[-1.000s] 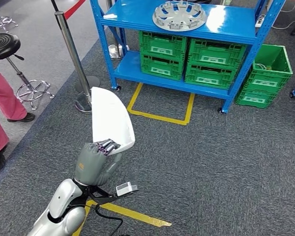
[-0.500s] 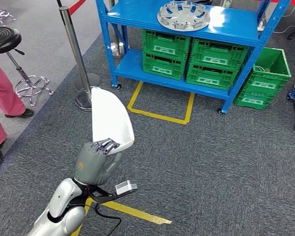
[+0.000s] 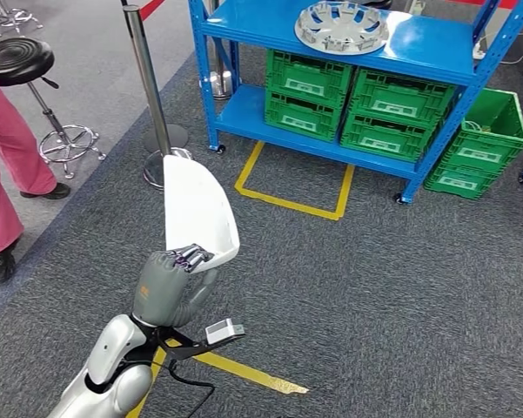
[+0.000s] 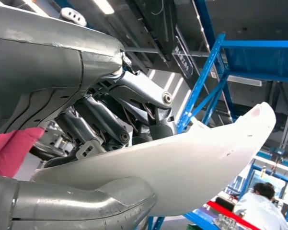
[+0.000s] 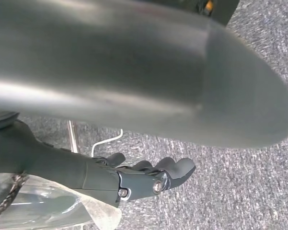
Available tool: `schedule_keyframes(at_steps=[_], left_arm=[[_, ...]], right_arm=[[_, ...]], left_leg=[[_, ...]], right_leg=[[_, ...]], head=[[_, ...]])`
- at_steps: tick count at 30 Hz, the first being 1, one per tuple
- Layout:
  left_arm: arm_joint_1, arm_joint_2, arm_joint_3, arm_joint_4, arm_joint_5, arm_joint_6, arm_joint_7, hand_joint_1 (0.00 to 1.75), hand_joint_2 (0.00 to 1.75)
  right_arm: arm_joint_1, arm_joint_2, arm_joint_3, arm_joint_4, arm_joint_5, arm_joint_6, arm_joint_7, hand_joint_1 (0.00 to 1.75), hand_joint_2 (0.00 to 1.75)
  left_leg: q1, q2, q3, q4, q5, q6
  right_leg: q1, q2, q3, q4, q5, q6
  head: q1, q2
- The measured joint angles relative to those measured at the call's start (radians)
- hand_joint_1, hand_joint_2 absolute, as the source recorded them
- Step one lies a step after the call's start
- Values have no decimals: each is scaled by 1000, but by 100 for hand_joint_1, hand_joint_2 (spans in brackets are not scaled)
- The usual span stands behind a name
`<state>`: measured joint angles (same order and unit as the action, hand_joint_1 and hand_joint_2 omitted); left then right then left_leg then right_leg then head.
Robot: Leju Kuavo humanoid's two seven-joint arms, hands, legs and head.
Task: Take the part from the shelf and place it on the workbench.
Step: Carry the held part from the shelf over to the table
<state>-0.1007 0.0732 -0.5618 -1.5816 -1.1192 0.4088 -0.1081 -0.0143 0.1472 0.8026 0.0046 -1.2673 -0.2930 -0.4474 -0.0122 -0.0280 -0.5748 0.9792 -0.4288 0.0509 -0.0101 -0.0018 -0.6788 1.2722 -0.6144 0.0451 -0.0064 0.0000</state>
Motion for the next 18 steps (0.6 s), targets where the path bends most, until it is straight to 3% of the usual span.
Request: schedule_keyframes(at_steps=[2, 3, 4, 6, 8, 10, 12, 14, 15, 16, 18], left_arm=[[1, 0, 0, 0, 0, 0, 0, 175, 175], [1, 0, 0, 0, 0, 0, 0, 175, 175], [0, 0, 0, -1, 0, 0, 0, 175, 175], [-2, 0, 0, -1, 0, 0, 0, 175, 175], [-1, 0, 0, -2, 0, -1, 0, 175, 175], [0, 0, 0, -3, 0, -1, 0, 175, 175], [-1, 0, 0, -3, 0, -1, 0, 175, 175], [0, 1, 0, -3, 0, -1, 0, 175, 175], [1, 1, 0, -3, 0, -1, 0, 175, 175], [2, 1, 0, -3, 0, -1, 0, 175, 175], [2, 2, 0, -4, 0, -1, 0, 175, 175]], right_arm=[[0, 0, 0, 0, 0, 0, -1, 0, 0], [0, 0, 0, 0, 0, 0, -1, 0, 0], [0, 0, 0, 0, 0, 0, -2, 0, 0], [0, 0, 0, 0, 1, 0, -3, 0, 0], [-1, 1, 0, 0, 1, 0, -3, 0, 0], [-1, 2, 0, 0, 1, 0, -4, 0, 0], [2, 3, 0, 0, 2, -1, -5, 0, 0], [4, 3, 0, 0, 2, -1, -5, 0, 0], [4, 3, 0, 0, 2, -1, -5, 0, 0], [4, 3, 1, 0, 2, -2, -5, 0, 0], [3, 4, 1, 0, 3, -2, -5, 0, 0]], left_leg=[[0, -19, -1, 2, 3, -5], [-1, -29, -3, 4, 4, -9], [-1, -39, -6, 7, 6, -14], [0, -57, -15, 11, 10, -27], [5, -69, -22, 13, 15, -40], [6, -41, -42, 53, -14, -53], [9, 2, -90, 166, -82, -65], [16, 16, -140, 285, -131, -74], [19, 19, -146, 305, -130, -77], [21, 23, -132, 285, -111, -78], [21, 51, -59, 156, -49, -75]], right_leg=[[-1, 13, 66, -111, 60, -5], [-3, 35, 107, -185, 84, -8], [-5, 54, 137, -245, 100, -11], [-4, 73, 163, -290, 102, -17], [-2, 51, 167, -293, 109, -27], [-4, 27, 168, -297, 115, -39], [-5, 1, 167, -299, 117, -45], [-4, -27, 164, -297, 116, -46], [-4, -40, 163, -296, 116, -46], [-4, -53, 162, -295, 115, -45], [-3, -75, 166, -294, 111, -41]], head=[[0, 0], [0, 0], [-1, 0], [-1, 0], [-1, 0], [-6, 0], [-12, 0], [-12, 0], [-13, 0], [-13, 0], [-13, 0]])
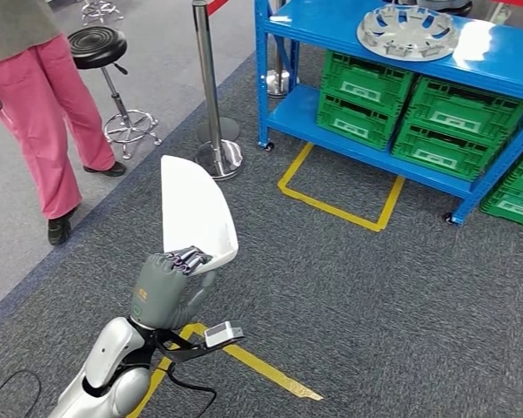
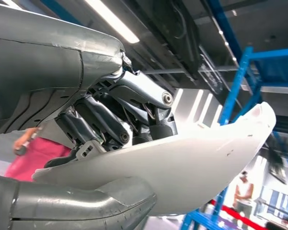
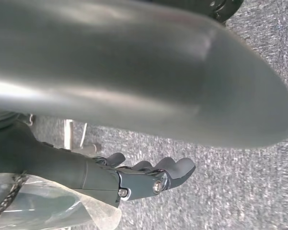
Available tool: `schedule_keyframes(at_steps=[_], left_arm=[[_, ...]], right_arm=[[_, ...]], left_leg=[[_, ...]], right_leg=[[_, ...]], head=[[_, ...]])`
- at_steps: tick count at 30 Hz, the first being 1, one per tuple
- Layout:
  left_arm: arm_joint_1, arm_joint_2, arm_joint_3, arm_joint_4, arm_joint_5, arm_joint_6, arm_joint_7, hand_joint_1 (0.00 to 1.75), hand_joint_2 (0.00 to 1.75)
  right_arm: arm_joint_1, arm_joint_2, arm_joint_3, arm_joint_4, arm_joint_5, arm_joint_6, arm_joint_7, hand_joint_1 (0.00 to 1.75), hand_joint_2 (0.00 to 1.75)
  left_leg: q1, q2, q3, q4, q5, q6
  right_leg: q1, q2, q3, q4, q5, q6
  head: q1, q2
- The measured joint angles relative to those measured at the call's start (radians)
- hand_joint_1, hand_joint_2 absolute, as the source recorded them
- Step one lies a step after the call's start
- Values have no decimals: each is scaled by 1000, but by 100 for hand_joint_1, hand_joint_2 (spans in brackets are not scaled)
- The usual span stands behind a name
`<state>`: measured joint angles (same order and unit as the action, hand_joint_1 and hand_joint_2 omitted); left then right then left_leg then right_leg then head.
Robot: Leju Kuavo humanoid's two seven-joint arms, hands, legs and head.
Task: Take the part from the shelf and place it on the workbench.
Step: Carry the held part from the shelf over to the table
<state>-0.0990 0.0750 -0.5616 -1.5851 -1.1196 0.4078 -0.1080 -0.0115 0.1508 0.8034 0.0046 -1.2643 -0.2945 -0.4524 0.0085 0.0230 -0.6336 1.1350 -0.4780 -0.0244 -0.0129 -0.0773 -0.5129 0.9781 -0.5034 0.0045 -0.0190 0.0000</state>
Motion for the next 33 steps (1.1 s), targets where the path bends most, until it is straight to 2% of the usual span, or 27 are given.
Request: schedule_keyframes(at_steps=[2, 3, 5, 6, 8, 9, 10, 11, 12, 13, 14, 16, 18, 20, 21, 22, 23, 24, 25, 26, 27, 28, 29, 30, 31, 32, 33], left_arm=[[-3, -1, 0, 0, 0, 0, 0, 175, 175], [-4, -1, 0, -1, 0, 0, 0, 175, 175], [-3, -1, 1, -2, 0, 0, 0, 175, 175], [-2, -1, 1, -3, 0, 0, 0, 175, 175], [-2, -1, 2, -4, 1, -2, 0, 175, 175], [-3, -2, 2, -5, 2, -4, 0, 175, 175], [-3, -3, 2, -5, 3, -7, 0, 175, 175], [-2, -3, 2, -5, 4, -10, 0, 175, 175], [-1, -3, 2, -5, 5, -12, 0, 175, 175], [0, -3, 2, -5, 6, -13, 0, 175, 175], [1, -3, 2, -5, 6, -14, 0, 175, 175], [0, -5, 2, -5, 6, -14, 0, 175, 175], [-1, -6, 2, -5, 7, -14, 1, 175, 175], [0, -7, 2, -5, 10, -15, 1, 175, 175], [2, -7, 2, -6, 15, -17, 1, 175, 175], [2, -7, 2, -6, 20, -18, 1, 175, 175], [1, -7, 3, -6, 28, -21, 0, 175, 175], [0, -8, 4, -7, 36, -25, 0, 175, 175], [-2, -8, 4, -7, 44, -30, 0, 175, 175], [-1, -8, 5, -7, 52, -34, 0, 175, 175], [0, -8, 5, -7, 57, -37, 0, 175, 175], [2, -8, 6, -7, 61, -38, 0, 175, 175], [2, -8, 6, -7, 64, -40, 0, 175, 175], [3, -8, 6, -8, 68, -41, 0, 175, 175], [1, -8, 7, -9, 71, -43, -1, 175, 175], [0, -9, 7, -10, 77, -45, -1, 175, 175], [-1, -10, 8, -12, 84, -49, -1, 175, 175]], right_arm=[[0, 0, 0, 0, 1, 0, -1, 0, 0], [0, 0, 0, 0, 1, 0, -1, 0, 0], [-1, 0, 2, 0, 3, 0, -2, 0, 0], [-2, 0, 3, 0, 5, 0, -2, 0, 0], [-4, 0, 6, 0, 7, -1, -3, 0, 0], [-4, 0, 6, 0, 7, -2, -4, 0, 0], [-3, 0, 6, 0, 7, -3, -5, 0, 0], [-3, 0, 6, 0, 7, -4, -6, 0, 0], [-2, 0, 6, 0, 7, -4, -6, 0, 0], [-2, 0, 6, 0, 7, -4, -7, 0, 0], [-2, 0, 6, 0, 7, -4, -8, 0, 0], [-3, 0, 6, 0, 7, -5, -9, 0, 0], [-3, -1, 7, 1, 8, -5, -10, 0, 0], [-4, -1, 7, 1, 8, -5, -11, 0, 0], [-4, 0, 7, 1, 9, -5, -11, 0, 0], [-5, 1, 7, 1, 10, -5, -11, 0, 0], [-4, 2, 7, 0, 11, -5, -12, 0, 0], [-3, 2, 7, 0, 13, -6, -12, 0, 0], [-2, 3, 8, 0, 13, -7, -12, 0, 0], [0, 3, 8, 0, 14, -8, -12, 0, 0], [0, 3, 8, 0, 15, -9, -12, 0, 0], [0, 3, 8, 0, 16, -10, -13, 0, 0], [-1, 3, 9, 0, 17, -12, -14, 0, 0], [-1, 3, 10, 0, 17, -13, -16, 0, 0], [-1, 3, 12, 0, 18, -15, -18, 0, 0], [-2, 3, 13, 0, 18, -17, -19, 0, 0], [-2, 3, 14, 0, 18, -19, -20, 0, 0]], left_leg=[[-8, 37, 58, -111, 27, 11], [-12, 45, 65, -131, 25, 18], [-14, 27, 61, -134, 25, 33], [-13, 14, 60, -136, 27, 39], [-9, -8, 59, -141, 33, 53], [-9, -18, 57, -141, 35, 57], [-10, -30, 55, -141, 36, 61], [-12, -43, 54, -141, 37, 63], [-14, -58, 53, -140, 38, 63], [-16, -73, 53, -140, 38, 64], [-17, -87, 54, -140, 39, 63], [-18, -115, 55, -138, 40, 60], [-16, -139, 48, -135, 43, 51], [-10, -163, 39, -135, 49, 37], [-9, -160, 36, -132, 48, 31], [-10, -139, 28, -117, 37, 25], [-11, -110, 12, -83, 16, 19], [-10, -73, -13, -29, -15, 14], [-8, -48, -44, 37, -49, 7], [-4, -37, -73, 99, -74, 2], [0, -32, -91, 137, -82, -2], [4, -29, -91, 139, -72, -6], [7, -23, -69, 99, -44, -8], [8, -6, -32, 31, -8, -9], [5, 22, 6, -38, 16, -8], [2, 44, 35, -92, 32, -2], [-2, 60, 49, -121, 35, 6]], right_leg=[[6, -20, 2, 3, -5, 8], [9, -30, 3, 3, -7, 13], [11, -50, 3, 4, -11, 23], [9, -42, 1, 9, -18, 28], [6, 11, -28, 72, -61, 36], [5, 45, -58, 137, -95, 37], [4, 65, -95, 213, -127, 36], [5, 73, -129, 277, -146, 35], [5, 76, -148, 309, -146, 34], [5, 78, -148, 298, -125, 31], [5, 83, -128, 247, -88, 27], [4, 126, -65, 103, -18, 16], [3, 160, -25, 23, 3, 10], [6, 149, -16, 11, 2, 7], [6, 136, -13, 6, 6, 3], [4, 122, -10, 0, 9, -1], [2, 107, -6, -6, 12, -6], [2, 91, -4, -9, 12, -8], [3, 75, -3, -10, 11, -10], [3, 59, -3, -9, 10, -10], [3, 44, -3, -9, 8, -9], [3, 30, -2, -9, 7, -8], [3, 16, 0, -9, 4, -5], [3, 3, 5, -9, 1, -2], [6, -8, 9, -8, -3, 3], [9, -18, 12, -7, -7, 9], [13, -28, 15, -6, -11, 14]], head=[[-1, 0], [0, 0], [1, 0], [2, 0], [6, 0], [9, 0], [10, 0], [11, 0], [10, 0], [10, 0], [10, 0], [10, 0], [9, 0], [9, 0], [9, 0], [6, 0], [2, 0], [-1, 0], [-5, 0], [-5, 0], [-5, 0], [-6, 0], [-6, 0], [-6, 0], [-6, 0], [-7, 0], [-6, 0]])
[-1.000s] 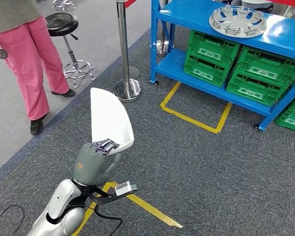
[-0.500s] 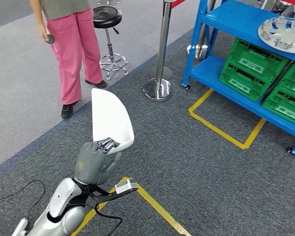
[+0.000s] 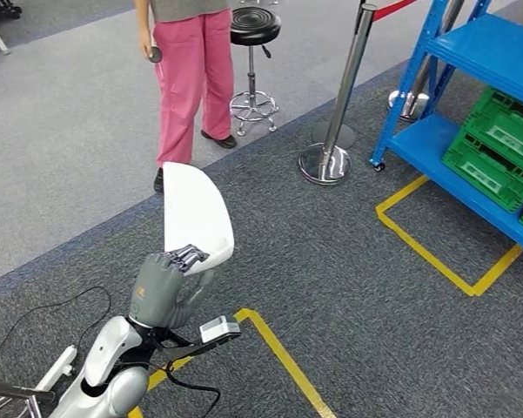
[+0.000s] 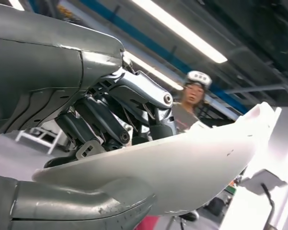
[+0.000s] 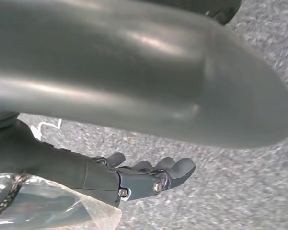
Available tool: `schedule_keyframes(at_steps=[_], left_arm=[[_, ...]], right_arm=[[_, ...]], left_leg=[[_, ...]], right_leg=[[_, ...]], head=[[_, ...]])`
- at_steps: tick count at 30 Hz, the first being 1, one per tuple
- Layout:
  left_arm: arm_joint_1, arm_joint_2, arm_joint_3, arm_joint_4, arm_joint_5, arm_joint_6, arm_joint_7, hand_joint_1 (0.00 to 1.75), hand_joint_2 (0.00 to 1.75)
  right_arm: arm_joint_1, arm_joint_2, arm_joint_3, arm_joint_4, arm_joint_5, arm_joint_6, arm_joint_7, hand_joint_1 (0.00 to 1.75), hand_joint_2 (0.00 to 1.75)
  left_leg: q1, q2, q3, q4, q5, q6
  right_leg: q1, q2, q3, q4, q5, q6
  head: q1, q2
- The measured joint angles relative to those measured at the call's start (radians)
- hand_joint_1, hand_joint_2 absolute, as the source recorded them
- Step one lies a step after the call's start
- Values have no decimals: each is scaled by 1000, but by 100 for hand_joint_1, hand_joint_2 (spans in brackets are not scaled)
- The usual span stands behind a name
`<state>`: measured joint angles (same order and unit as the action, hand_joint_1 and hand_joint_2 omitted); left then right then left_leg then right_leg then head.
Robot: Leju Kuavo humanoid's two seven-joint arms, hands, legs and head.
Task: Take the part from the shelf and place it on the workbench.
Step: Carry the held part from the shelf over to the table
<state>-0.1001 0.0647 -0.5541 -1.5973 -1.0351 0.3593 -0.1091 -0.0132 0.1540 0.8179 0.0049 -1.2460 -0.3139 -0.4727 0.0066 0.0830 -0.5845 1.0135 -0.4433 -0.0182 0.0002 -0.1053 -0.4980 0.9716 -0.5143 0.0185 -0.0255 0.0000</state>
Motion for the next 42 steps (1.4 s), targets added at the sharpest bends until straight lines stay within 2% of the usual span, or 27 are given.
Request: schedule_keyframes(at_steps=[1, 3, 5, 7, 9, 10, 11, 12, 14, 16, 18, 20, 22, 24, 25, 26, 27, 29, 31, 33, 34, 36, 37, 39, 40, 41, 42], left_arm=[[-1, -1, 1, -1, 9, -5, 0, 175, 175], [2, -3, 4, -5, 32, -17, 0, 175, 175], [1, -6, 6, -10, 48, -25, -1, 175, 175], [-2, -11, 6, -13, 53, -29, -1, 175, 175], [-1, -14, 6, -13, 54, -32, -1, 175, 175], [1, -14, 6, -13, 55, -33, -1, 175, 175], [1, -14, 6, -13, 57, -34, -1, 175, 175], [2, -15, 6, -13, 60, -35, -1, 175, 175], [1, -16, 6, -15, 66, -37, -2, 175, 175], [1, -17, 7, -17, 74, -38, -2, 175, 175], [4, -18, 8, -19, 82, -39, -2, 175, 175], [8, -17, 11, -23, 88, -40, -3, 175, 175], [7, -17, 14, -25, 94, -40, -3, 175, 175], [7, -16, 15, -26, 99, -41, -3, 175, 175], [9, -16, 16, -26, 103, -42, -3, 175, 175], [11, -16, 16, -26, 107, -44, -3, 175, 175], [11, -16, 17, -27, 110, -45, -3, 175, 175], [10, -16, 17, -30, 116, -50, -3, 175, 175], [7, -18, 17, -34, 119, -53, -3, 175, 175], [8, -19, 19, -37, 123, -56, -2, 175, 175], [10, -20, 20, -38, 124, -56, -2, 175, 175], [9, -22, 21, -42, 125, -57, -2, 175, 175], [8, -23, 21, -43, 125, -57, -2, 175, 175], [7, -25, 21, -44, 127, -59, -2, 175, 175], [8, -25, 21, -44, 130, -60, -2, 175, 175], [9, -25, 21, -44, 133, -63, -2, 175, 175], [9, -25, 21, -44, 138, -66, -1, 175, 175]], right_arm=[[0, 0, 1, 0, 0, -2, -1, 0, 0], [-2, 0, 1, 0, 0, -3, -3, 0, 0], [-3, 0, 1, 0, 0, -4, -5, 0, 0], [-2, 0, 2, 0, 0, -4, -6, 0, 0], [-1, 0, 2, 0, 0, -5, -6, 0, 0], [-1, 0, 2, 0, 0, -5, -6, 0, 0], [-1, 0, 2, 0, 0, -6, -6, 0, 0], [-1, 0, 2, 0, 0, -7, -7, 0, 0], [-2, 0, 2, 0, 0, -10, -7, 0, 0], [-2, 0, 2, 1, 1, -14, -9, 0, 0], [-2, 0, 2, 1, 2, -16, -9, 0, 0], [-2, 2, 3, 0, 3, -18, -9, 0, 0], [-1, 3, 4, 0, 5, -18, -9, 0, 0], [1, 3, 5, 0, 6, -18, -9, 0, 0], [1, 3, 5, 0, 6, -18, -9, 0, 0], [1, 3, 6, 0, 6, -18, -9, 0, 0], [1, 3, 7, 0, 7, -18, -9, 0, 0], [0, 3, 8, 0, 8, -18, -9, 0, 0], [0, 3, 9, 0, 9, -18, -9, 0, 0], [-1, 3, 10, 0, 10, -18, -8, 0, 0], [-3, 3, 10, 0, 10, -18, -8, 0, 0], [-4, 3, 10, 0, 11, -18, -9, 0, 0], [-4, 3, 11, 0, 11, -18, -9, 0, 0], [-2, 3, 11, 0, 11, -18, -9, 0, 0], [-2, 3, 11, 0, 10, -19, -8, 0, 0], [-2, 3, 11, 0, 10, -19, -8, 0, 0], [-2, 3, 11, 0, 11, -19, -8, 0, 0]], left_leg=[[-4, 2, 1, -6, -6, 9], [-4, -26, -3, -8, -5, 27], [-2, -52, -3, -11, -2, 42], [-2, -78, -4, -11, -1, 53], [-8, -107, -5, -11, 0, 58], [-11, -123, -4, -11, 1, 59], [-14, -139, -3, -10, 1, 59], [-16, -155, -2, -10, 1, 59], [-19, -183, -1, -8, 1, 58], [-17, -206, -9, -6, 5, 50], [-12, -224, -18, -5, 9, 39], [-14, -187, -32, 23, -11, 28], [-13, -122, -80, 125, -70, 17], [-6, -96, -142, 251, -119, 6], [-1, -92, -155, 278, -120, 1], [3, -87, -148, 265, -101, -2], [5, -78, -120, 213, -68, -5], [3, -37, -48, 78, -14, -4], [-4, -10, -15, 11, -6, 9], [-7, -28, -17, 6, -10, 26], [-7, -40, -17, 4, -9, 32], [-4, -63, -15, 0, -7, 44], [-4, -75, -15, 0, -7, 49], [-6, -101, -15, 0, -7, 54], [-8, -116, -14, 0, -7, 55], [-10, -131, -12, 0, -8, 55], [-11, -147, -10, 0, -8, 55]], right_leg=[[3, -10, 2, 0, -3, 4], [2, -22, 7, 2, -11, 15], [-3, 24, -10, 44, -45, 23], [-4, 85, -72, 174, -110, 24], [-2, 102, -142, 301, -148, 19], [-2, 104, -157, 316, -139, 15], [-1, 108, -151, 288, -109, 9], [0, 117, -127, 225, -66, 2], [0, 163, -72, 89, -1, -12], [0, 191, -43, 29, 13, -16], [1, 172, -35, 19, 14, -17], [-2, 146, -27, 6, 20, -24], [-2, 117, -22, 0, 21, -29], [-2, 85, -20, 0, 17, -31], [-2, 70, -19, 1, 15, -30], [-2, 55, -17, 1, 12, -28], [-3, 41, -14, 2, 8, -24], [0, 18, -7, 6, -2, -14], [5, -4, -3, 9, -12, -3], [6, -25, 3, 9, -18, 6], [4, -18, 3, 13, -25, 12], [-1, 35, -23, 70, -64, 20], [-3, 69, -56, 135, -96, 22], [-2, 99, -135, 281, -147, 20], [-2, 103, -162, 320, -148, 18], [-2, 105, -170, 317, -128, 14], [-1, 111, -159, 274, -89, 9]], head=[[0, 0], [1, 0], [4, 0], [8, 0], [10, 0], [10, 0], [10, 0], [10, 0], [10, 0], [10, 0], [11, 0], [7, 0], [3, 0], [1, 0], [1, 0], [1, 0], [1, 0], [0, 0], [2, 0], [5, 0], [6, 0], [10, 0], [13, 0], [17, 0], [17, 0], [17, 0], [17, 0]])
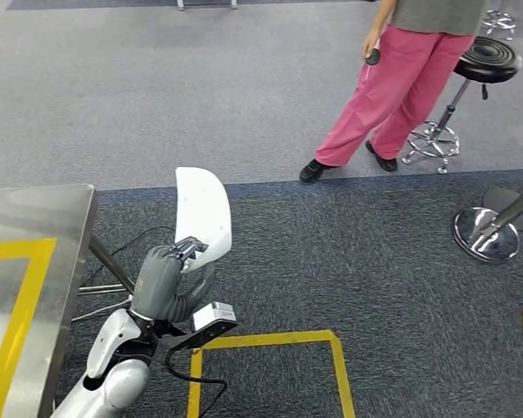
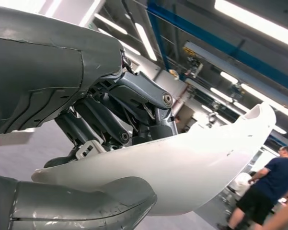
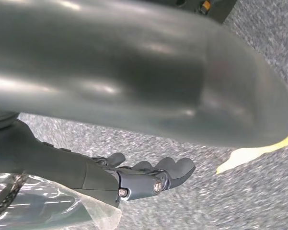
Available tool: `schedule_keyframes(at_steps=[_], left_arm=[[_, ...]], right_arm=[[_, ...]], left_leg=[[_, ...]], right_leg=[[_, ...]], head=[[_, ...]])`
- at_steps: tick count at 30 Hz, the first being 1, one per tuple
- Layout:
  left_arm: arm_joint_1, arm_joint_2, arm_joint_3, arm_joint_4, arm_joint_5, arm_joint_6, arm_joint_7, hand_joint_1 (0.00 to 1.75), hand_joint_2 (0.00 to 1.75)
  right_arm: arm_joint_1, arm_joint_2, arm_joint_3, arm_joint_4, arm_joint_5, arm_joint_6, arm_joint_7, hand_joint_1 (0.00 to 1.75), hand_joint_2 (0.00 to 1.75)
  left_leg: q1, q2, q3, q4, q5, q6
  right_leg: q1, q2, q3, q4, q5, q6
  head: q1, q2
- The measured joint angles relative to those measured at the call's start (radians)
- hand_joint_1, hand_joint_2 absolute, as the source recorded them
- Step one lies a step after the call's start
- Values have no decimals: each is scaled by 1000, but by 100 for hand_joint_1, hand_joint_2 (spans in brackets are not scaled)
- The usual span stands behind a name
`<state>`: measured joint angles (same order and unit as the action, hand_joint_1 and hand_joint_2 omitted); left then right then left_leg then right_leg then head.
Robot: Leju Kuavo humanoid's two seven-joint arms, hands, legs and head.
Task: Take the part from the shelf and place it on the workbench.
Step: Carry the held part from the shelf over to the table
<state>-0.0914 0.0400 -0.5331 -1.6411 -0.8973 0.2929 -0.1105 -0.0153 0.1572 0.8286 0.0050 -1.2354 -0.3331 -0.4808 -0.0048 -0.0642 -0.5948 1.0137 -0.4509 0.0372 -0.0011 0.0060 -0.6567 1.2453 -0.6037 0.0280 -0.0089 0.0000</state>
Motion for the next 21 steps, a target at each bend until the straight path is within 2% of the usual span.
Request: schedule_keyframes(at_steps=[2, 3, 4, 5, 6, 7, 9, 10, 11, 12, 13, 14, 15, 17, 18, 19, 21], left_arm=[[-1, -1, 0, 0, 10, -6, 0, 175, 175], [-2, -2, 0, 0, 15, -8, 0, 175, 175], [-2, -3, 0, 0, 19, -10, 1, 175, 175], [-2, -4, 1, -1, 27, -13, 1, 175, 175], [-1, -4, 1, -1, 40, -19, 2, 175, 175], [0, -3, 2, -3, 60, -26, 2, 175, 175], [-1, -4, 3, -6, 105, -44, 2, 175, 175], [-3, -4, 3, -7, 123, -53, 2, 175, 175], [-5, -5, 4, -7, 137, -60, 2, 175, 175], [-5, -6, 4, -7, 147, -66, 2, 175, 175], [-4, -6, 5, -7, 153, -69, 2, 175, 175], [-3, -6, 6, -7, 157, -72, 2, 175, 175], [-2, -6, 7, -8, 158, -73, 2, 175, 175], [-3, -6, 9, -8, 166, -77, 2, 175, 175], [-4, -7, 10, -8, 173, -80, 2, 175, 175], [-4, -7, 11, -9, 184, -84, 2, 175, 175], [-4, -9, 14, -10, 205, -93, 2, 175, 175]], right_arm=[[0, 0, 0, 0, 1, 0, 0, 0, 0], [-1, 0, 0, 0, 1, 0, 0, 0, 0], [-1, -1, 0, 1, 1, 0, -1, 0, 0], [-2, -1, 0, 1, 1, 0, -1, 0, 0], [-2, -1, 0, 1, 0, 2, -1, 0, 0], [-3, 0, 0, 1, -1, 4, -1, 0, 0], [-2, 0, 0, 1, -3, 7, -1, 0, 0], [-1, 0, 0, 1, -4, 8, 0, 0, 0], [0, 0, 0, 1, -4, 9, 0, 0, 0], [1, 0, 0, 1, -4, 10, 1, 0, 0], [2, 0, 0, 1, -5, 11, 2, 0, 0], [2, 0, 0, 1, -5, 12, 2, 0, 0], [1, 0, 0, 1, -5, 12, 2, 0, 0], [0, 0, 0, 1, -5, 14, 3, 0, 0], [0, 0, 0, 1, -5, 15, 4, 0, 0], [0, 0, 0, 1, -5, 16, 5, 0, 0], [0, 0, 0, 1, -5, 17, 8, 0, 0]], left_leg=[[-2, -30, 3, 1, -1, -1], [-2, -43, 1, 3, -1, -4], [-1, -54, -2, 4, 0, -8], [1, -64, -5, 4, 2, -14], [3, -74, -9, 2, 5, -20], [4, -66, -11, 5, 3, -26], [2, -15, -30, 47, -28, -35], [2, 19, -53, 98, -59, -39], [4, 40, -83, 164, -93, -43], [6, 49, -112, 227, -119, -47], [9, 53, -130, 268, -129, -51], [11, 54, -131, 275, -121, -53], [12, 55, -113, 242, -95, -54], [12, 59, -41, 111, -33, -51], [11, 60, -11, 52, -16, -47], [10, 61, 8, 14, -9, -43], [9, 61, 14, -7, -12, -40]], right_leg=[[-1, 43, 54, -141, 80, -10], [-2, 65, 79, -197, 101, -12], [-3, 81, 94, -228, 108, -13], [-2, 82, 100, -237, 105, -14], [-2, 73, 104, -242, 106, -16], [-2, 64, 106, -246, 109, -20], [-3, 45, 112, -257, 116, -30], [-3, 35, 114, -259, 116, -34], [-2, 26, 114, -259, 116, -36], [-1, 17, 114, -259, 115, -37], [-1, 10, 114, -259, 114, -37], [-1, 3, 114, -258, 113, -37], [-1, -1, 115, -258, 112, -36], [0, -6, 119, -257, 109, -31], [2, -7, 119, -256, 108, -27], [4, -8, 117, -254, 106, -23], [6, -9, 113, -250, 104, -24]], head=[[0, 0], [0, 0], [0, 0], [0, 0], [-1, 0], [-1, 0], [-5, 0], [-7, 0], [-9, 0], [-9, 0], [-9, 0], [-9, 0], [-9, 0], [-9, 0], [-9, 0], [-8, 0], [-7, 0]])
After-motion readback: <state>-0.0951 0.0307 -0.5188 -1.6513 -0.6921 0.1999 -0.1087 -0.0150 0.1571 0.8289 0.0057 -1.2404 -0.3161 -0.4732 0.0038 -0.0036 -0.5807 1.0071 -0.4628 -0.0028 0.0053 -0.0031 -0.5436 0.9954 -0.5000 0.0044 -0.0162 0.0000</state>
